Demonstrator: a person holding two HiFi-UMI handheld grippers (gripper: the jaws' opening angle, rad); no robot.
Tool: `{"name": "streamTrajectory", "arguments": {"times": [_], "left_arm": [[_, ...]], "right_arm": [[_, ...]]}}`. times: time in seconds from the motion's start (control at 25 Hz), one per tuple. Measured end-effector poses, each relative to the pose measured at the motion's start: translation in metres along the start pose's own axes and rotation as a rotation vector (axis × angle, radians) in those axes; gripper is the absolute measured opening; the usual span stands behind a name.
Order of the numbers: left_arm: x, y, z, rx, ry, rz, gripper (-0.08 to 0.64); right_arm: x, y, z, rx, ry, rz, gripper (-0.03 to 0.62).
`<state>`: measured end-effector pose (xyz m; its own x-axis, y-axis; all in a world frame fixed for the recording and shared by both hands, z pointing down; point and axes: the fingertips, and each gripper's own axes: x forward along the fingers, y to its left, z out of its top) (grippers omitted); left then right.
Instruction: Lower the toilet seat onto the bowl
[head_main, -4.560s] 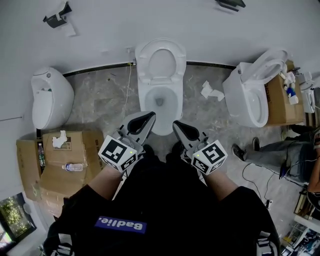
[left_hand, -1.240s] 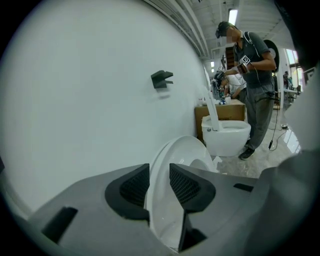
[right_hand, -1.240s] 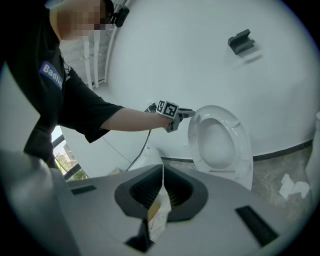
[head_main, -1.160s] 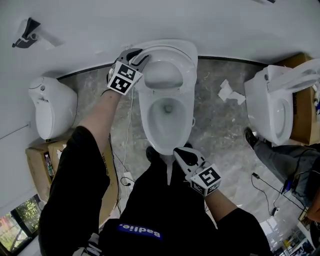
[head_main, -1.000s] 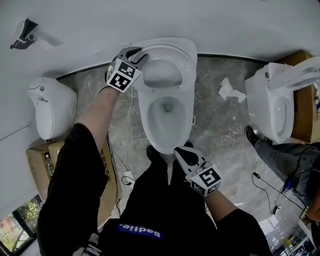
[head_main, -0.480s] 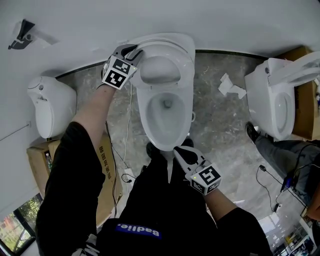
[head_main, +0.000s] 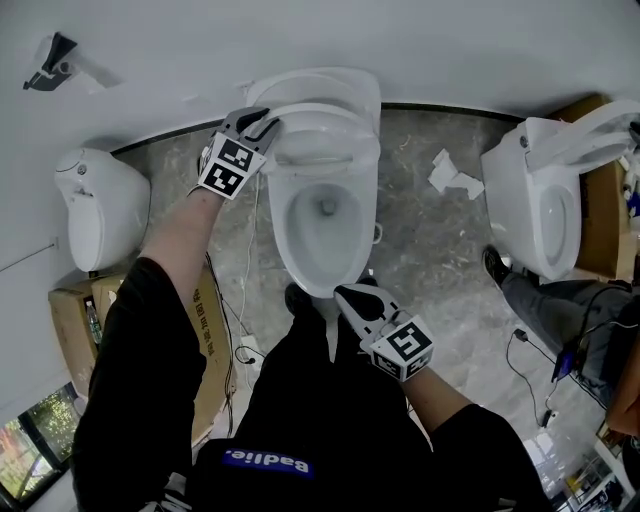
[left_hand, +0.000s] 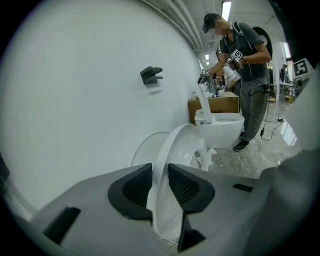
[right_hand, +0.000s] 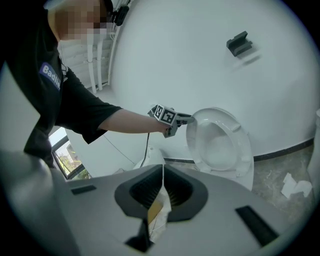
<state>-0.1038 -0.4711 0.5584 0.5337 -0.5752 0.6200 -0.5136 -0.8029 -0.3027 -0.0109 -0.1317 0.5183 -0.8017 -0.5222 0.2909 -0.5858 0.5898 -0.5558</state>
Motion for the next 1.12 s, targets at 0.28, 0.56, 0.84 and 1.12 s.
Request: {"name": "streamTrajectory", "arguments": {"times": [0.28,0.56,0.84,1.12], "left_arm": [[-0.019,-0.028,0.001,0.002,-0.007,0.008,0.106],[-0.040,-0.057,-0.015,0.006,0.028,0.008,0.106],[-0.059,-0.081,-0.024,0.028,0.056,0.003,0.106],[-0.076,-0.113,-0.035,0.079,0.038,-0.034,0.106]], "right_arm": [[-0.009,-0.006,0.010,-0.048,0.017,0.013,0.029],[-0.004,0.002,0.015,-0.052,0.012,0.080,0.029],[-0.003,0.013,0.004,-0.039,0.037,0.126,0.029],[-0.004,0.018,-0.002,-0.042,0.040,0.083,0.029]]}}
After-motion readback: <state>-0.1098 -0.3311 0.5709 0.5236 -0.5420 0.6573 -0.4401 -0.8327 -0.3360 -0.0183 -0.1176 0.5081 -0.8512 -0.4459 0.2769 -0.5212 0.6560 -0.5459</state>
